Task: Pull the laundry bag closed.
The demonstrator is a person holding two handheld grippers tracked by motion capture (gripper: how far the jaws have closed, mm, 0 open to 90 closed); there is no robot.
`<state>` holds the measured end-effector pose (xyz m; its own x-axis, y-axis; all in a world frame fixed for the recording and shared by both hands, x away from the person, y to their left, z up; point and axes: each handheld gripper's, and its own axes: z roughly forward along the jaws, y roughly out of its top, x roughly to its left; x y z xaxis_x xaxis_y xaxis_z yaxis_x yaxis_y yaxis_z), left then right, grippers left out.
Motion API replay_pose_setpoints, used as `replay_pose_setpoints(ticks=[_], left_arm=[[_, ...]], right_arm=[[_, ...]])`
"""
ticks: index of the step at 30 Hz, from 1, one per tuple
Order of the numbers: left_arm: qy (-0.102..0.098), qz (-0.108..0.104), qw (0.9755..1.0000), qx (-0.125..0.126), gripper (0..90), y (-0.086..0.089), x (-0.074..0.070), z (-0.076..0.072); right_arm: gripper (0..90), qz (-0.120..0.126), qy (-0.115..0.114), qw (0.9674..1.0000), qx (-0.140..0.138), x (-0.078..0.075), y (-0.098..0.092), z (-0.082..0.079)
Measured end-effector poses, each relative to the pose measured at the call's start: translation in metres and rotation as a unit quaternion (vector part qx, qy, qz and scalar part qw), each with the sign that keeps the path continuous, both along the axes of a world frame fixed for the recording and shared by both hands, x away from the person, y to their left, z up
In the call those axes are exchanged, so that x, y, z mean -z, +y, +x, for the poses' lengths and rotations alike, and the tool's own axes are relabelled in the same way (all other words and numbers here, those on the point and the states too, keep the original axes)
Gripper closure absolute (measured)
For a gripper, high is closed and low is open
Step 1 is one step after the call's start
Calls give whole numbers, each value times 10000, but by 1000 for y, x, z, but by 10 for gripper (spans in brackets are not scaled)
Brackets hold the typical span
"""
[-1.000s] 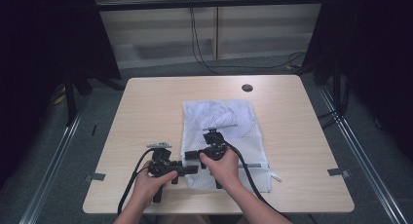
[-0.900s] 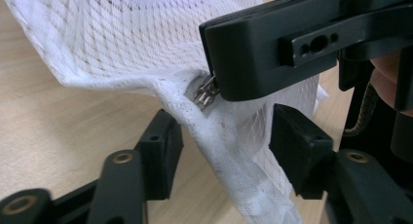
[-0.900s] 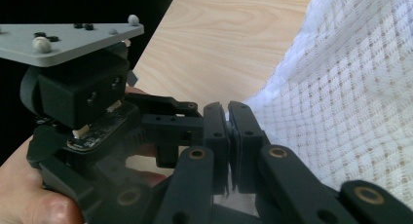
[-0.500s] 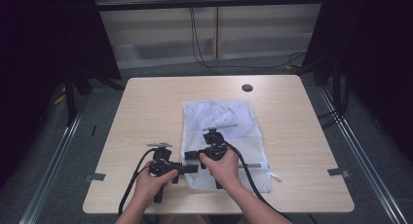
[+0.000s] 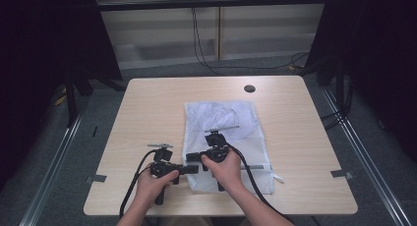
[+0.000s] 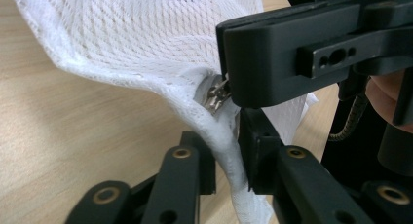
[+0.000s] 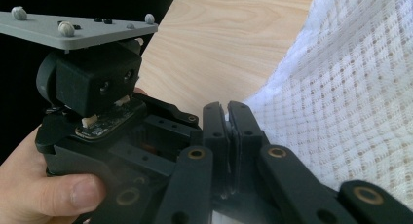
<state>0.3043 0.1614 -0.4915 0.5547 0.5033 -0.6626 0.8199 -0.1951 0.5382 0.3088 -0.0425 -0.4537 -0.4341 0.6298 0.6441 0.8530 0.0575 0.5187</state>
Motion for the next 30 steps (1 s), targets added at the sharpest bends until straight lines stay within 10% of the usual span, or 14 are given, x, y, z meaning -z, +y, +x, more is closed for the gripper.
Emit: replay_pose_setpoints(ticks=[11, 30], left_arm=[[382, -91, 9991, -146, 879, 3, -3, 0], [386, -65, 9990, -200, 882, 4, -3, 0]], right_arm=[[876, -27, -22, 10000, -54, -1, -4, 0], [876, 0, -4, 10000, -54, -1, -17, -1]])
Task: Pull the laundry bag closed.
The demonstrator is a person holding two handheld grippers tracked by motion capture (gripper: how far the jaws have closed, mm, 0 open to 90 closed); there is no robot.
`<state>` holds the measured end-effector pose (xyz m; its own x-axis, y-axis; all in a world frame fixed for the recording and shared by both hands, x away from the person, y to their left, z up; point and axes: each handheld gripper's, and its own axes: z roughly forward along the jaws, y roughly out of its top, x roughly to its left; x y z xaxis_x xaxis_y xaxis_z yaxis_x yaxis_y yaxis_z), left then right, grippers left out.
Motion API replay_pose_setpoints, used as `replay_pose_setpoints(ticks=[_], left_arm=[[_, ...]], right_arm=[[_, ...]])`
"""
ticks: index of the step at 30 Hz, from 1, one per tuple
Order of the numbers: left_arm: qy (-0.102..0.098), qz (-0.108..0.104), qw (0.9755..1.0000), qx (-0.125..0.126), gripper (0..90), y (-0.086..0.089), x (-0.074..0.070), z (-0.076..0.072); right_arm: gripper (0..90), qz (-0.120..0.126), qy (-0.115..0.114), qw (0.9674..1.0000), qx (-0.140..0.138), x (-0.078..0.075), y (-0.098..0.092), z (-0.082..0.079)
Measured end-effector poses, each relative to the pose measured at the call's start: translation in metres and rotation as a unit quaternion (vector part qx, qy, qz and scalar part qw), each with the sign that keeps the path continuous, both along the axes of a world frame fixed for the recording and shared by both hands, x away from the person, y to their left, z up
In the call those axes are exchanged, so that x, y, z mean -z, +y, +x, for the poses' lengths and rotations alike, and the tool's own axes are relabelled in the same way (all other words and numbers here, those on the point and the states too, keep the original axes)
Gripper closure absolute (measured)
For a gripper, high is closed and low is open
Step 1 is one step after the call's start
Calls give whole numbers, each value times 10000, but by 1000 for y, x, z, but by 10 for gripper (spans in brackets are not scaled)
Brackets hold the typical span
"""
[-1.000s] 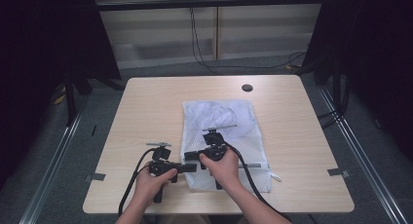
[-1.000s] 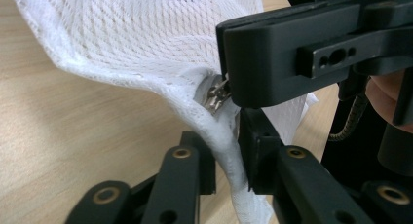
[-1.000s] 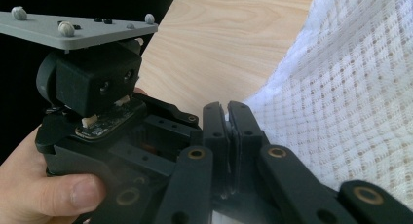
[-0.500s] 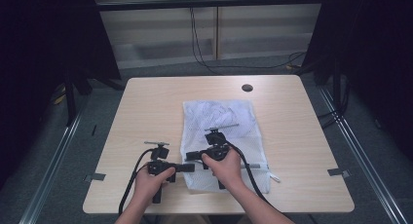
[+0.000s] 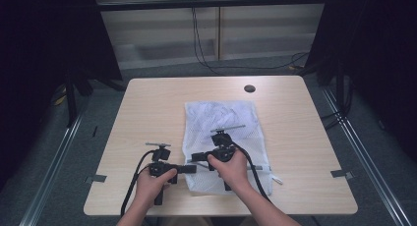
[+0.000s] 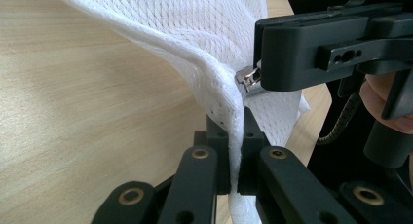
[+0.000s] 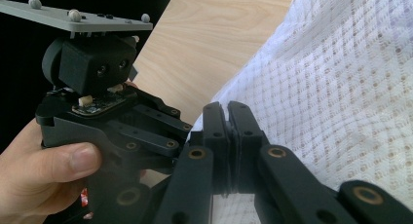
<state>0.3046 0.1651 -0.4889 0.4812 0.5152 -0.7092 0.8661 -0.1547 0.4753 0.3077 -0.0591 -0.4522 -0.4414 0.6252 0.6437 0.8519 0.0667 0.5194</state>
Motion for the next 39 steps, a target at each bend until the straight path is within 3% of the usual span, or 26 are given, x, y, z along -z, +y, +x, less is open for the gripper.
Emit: replay_pose_setpoints(ticks=[22, 32, 39], left_arm=[[-9, 35, 10000, 36, 882, 1, -1, 0], [87, 9, 10000, -14, 883, -2, -2, -1], [-10, 39, 10000, -15, 884, 1, -2, -1]], right_arm=[[876, -11, 26, 10000, 14, 2, -9, 0], [876, 20, 30, 10000, -24, 4, -11, 0], [876, -7, 36, 10000, 56, 5, -18, 1]])
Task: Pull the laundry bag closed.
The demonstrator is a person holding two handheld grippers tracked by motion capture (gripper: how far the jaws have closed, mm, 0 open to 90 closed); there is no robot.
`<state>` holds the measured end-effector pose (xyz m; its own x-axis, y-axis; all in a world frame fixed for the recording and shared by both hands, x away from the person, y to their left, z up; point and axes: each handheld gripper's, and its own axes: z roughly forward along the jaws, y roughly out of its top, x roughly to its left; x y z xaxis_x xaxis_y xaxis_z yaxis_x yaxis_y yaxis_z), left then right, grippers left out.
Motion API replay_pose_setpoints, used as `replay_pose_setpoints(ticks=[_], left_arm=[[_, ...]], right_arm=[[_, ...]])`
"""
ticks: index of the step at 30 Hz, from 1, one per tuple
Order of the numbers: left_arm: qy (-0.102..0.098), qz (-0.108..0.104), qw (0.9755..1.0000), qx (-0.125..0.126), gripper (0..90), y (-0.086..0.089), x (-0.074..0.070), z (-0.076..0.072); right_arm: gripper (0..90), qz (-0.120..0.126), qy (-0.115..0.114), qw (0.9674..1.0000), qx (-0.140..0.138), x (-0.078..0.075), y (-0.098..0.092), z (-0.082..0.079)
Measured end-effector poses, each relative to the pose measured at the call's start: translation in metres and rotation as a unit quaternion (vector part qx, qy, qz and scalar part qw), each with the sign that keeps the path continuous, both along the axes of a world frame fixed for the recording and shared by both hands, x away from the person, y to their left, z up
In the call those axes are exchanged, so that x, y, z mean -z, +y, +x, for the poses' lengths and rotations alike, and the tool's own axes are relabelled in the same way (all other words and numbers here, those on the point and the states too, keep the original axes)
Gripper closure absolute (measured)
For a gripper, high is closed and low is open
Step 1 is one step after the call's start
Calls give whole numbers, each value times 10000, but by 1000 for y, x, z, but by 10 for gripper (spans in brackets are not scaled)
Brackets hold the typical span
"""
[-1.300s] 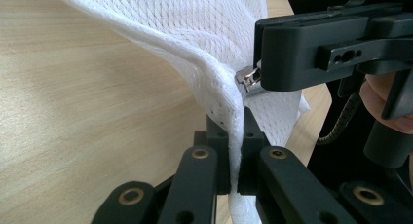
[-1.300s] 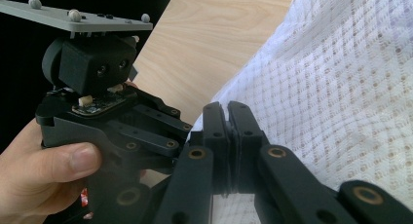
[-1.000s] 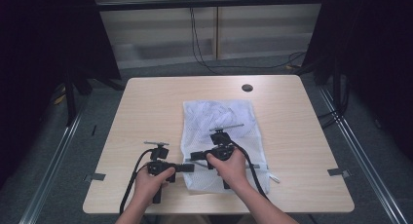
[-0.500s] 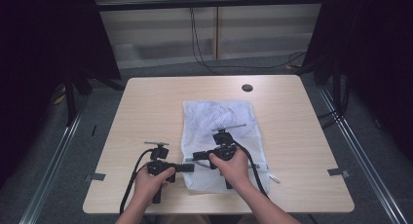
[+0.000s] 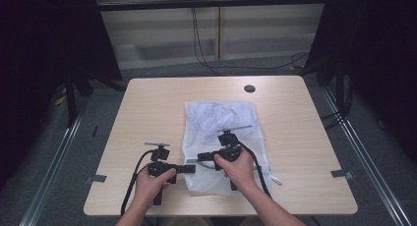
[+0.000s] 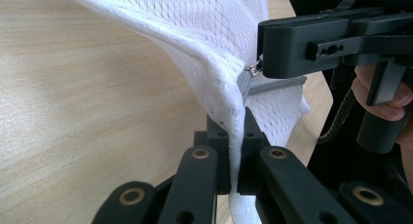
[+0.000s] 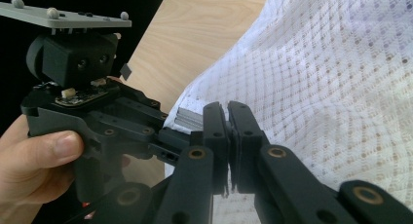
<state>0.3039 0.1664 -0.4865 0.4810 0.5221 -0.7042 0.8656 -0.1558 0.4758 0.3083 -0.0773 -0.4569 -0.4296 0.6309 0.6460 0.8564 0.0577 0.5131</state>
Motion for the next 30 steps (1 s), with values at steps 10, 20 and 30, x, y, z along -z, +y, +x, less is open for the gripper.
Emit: replay_pose_setpoints(ticks=[10, 20, 30], left_arm=[[84, -3, 10000, -26, 884, -2, -1, -1], [77, -36, 10000, -28, 884, -1, 1, 0], [69, -28, 10000, -7, 884, 0, 0, -1]], right_arm=[[876, -22, -19, 10000, -62, 0, -3, -1], [876, 52, 36, 10000, -28, 2, -8, -1], [876, 1, 21, 10000, -23, 1, -13, -1]])
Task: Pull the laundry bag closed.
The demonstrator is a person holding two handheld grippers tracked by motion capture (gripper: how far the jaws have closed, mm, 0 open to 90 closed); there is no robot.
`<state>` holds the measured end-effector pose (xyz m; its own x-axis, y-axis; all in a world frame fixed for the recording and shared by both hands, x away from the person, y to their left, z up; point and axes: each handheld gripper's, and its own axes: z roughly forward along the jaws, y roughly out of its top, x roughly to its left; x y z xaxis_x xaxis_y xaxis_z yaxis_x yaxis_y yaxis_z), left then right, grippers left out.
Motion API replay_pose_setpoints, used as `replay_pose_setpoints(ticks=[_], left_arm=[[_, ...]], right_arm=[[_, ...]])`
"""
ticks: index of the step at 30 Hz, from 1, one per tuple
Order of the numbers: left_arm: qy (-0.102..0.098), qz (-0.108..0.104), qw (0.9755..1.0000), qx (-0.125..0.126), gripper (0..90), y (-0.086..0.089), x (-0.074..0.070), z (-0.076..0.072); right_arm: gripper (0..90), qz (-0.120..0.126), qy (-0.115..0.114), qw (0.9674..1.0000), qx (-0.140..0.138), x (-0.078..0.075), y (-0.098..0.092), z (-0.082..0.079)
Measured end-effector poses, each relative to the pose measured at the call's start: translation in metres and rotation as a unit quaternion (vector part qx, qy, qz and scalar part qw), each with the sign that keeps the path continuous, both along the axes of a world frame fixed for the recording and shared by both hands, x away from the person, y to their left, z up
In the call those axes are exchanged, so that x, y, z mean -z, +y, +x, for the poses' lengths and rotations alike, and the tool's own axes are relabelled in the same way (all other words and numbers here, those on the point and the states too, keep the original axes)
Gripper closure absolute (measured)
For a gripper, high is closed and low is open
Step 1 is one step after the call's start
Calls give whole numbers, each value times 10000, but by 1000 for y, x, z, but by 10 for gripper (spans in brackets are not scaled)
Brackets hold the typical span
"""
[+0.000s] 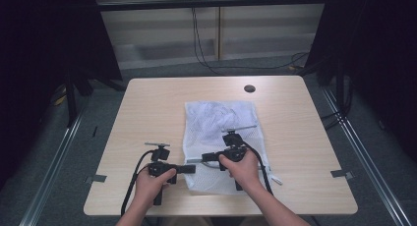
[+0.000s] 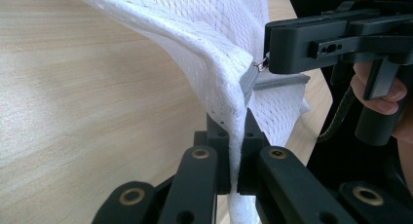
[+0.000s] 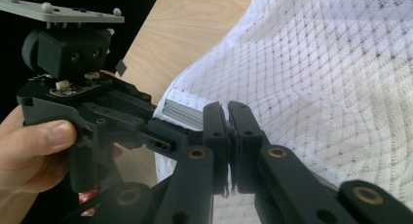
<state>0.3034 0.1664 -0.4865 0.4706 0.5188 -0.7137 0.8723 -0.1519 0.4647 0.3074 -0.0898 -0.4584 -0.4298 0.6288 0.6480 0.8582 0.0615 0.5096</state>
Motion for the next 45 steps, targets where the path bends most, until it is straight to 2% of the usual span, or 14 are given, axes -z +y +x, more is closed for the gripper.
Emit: replay_pose_setpoints(ticks=[4, 5, 11, 13, 21, 28, 40, 42, 45], left_arm=[[8, 0, 10000, 1, 884, -1, 0, 0], [64, -24, 10000, -42, 884, -2, -1, -1], [13, 23, 10000, -4, 884, -1, -1, -1], [59, -16, 10000, -57, 884, 1, -1, -1], [76, -22, 9999, -69, 884, 1, -2, -1], [88, 15, 10000, -25, 884, 1, -1, -1], [49, 54, 10000, 17, 885, 1, -1, 0], [122, 6, 9999, -44, 884, 1, -2, -1], [111, -6, 9999, -39, 884, 1, -2, -1]], right_arm=[[876, 4, -11, 10000, -3, 0, -1, 0], [876, -4, -18, 10000, -7, 0, -1, 0], [876, -23, -24, 10000, -17, 0, -1, -1], [876, -76, -15, 10000, 9, 0, -3, -1], [876, -7, 66, 10000, 72, 0, -10, -1], [876, -72, -3, 10000, 44, 1, -11, -1], [876, -9, 68, 10000, 26, 1, -13, -2], [876, -37, 30, 10000, 40, 1, -14, -2], [876, -9, 12, 10000, 48, 1, -15, -2]])
